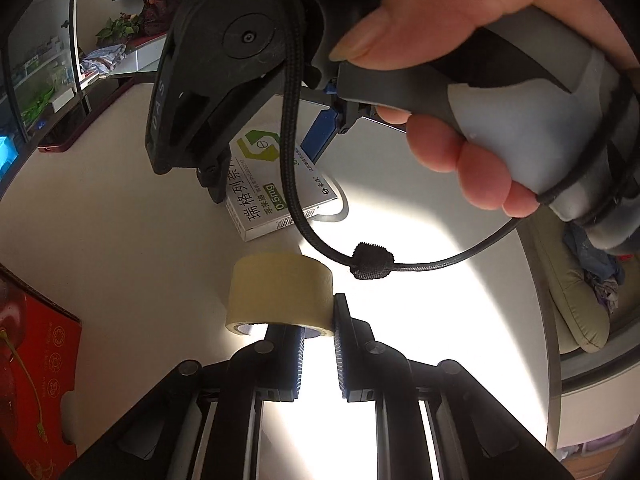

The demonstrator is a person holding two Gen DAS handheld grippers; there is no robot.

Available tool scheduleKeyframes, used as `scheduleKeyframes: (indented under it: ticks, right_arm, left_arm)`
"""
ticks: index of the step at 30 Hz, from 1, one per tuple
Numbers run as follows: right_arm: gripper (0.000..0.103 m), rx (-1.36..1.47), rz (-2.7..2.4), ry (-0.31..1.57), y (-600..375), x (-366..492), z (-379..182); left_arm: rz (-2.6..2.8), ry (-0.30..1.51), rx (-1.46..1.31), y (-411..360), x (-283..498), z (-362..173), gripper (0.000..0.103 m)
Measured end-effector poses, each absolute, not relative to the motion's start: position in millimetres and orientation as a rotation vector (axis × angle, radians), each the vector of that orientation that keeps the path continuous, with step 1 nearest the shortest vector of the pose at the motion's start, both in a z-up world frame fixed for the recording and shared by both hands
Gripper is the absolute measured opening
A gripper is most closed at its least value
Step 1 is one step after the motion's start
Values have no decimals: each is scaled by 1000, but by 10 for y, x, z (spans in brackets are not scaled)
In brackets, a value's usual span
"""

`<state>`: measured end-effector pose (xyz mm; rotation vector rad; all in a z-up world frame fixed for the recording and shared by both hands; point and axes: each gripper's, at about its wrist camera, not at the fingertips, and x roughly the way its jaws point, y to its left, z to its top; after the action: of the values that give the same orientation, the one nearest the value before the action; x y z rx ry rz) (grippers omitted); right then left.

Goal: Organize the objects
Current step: 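Grasp the masking tape roll with the left tool while the right grasps the white Repaglinide box, then carry the masking tape and Repaglinide box with both tools over the tray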

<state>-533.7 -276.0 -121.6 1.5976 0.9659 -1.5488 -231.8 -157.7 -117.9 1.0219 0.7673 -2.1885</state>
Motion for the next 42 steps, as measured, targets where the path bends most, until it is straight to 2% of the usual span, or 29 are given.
scheduleKeyframes:
  ticks: [7, 14, 17, 23, 31, 42]
  right_arm:
    - [72, 1572, -1659, 817, -2382, -5558, -859]
    - [72, 1524, -1776, 626, -1851, -5518, -533]
    - [72, 1500, -1821, 551, -1464, -5145, -562]
    - [72, 1419, -1919, 365, -999, -4958, -344]
    - [72, 1288, -2087, 112, -55, -4328, -44]
    - [72, 1087, -2260, -183, 815, -3051, 267]
  left_arm:
    - [-2222, 706, 1001, -1235, -2196, -1130, 10]
    - [-2262, 692, 982, -1381, -2155, -960, 10]
    - [-2270, 693, 988, -1338, -2166, -952, 9]
    - [-2330, 688, 964, -1419, -2037, -818, 7]
    - [-2410, 681, 916, -1246, -1714, -452, 7]
    - [-2566, 522, 857, -951, -1051, 168, 7]
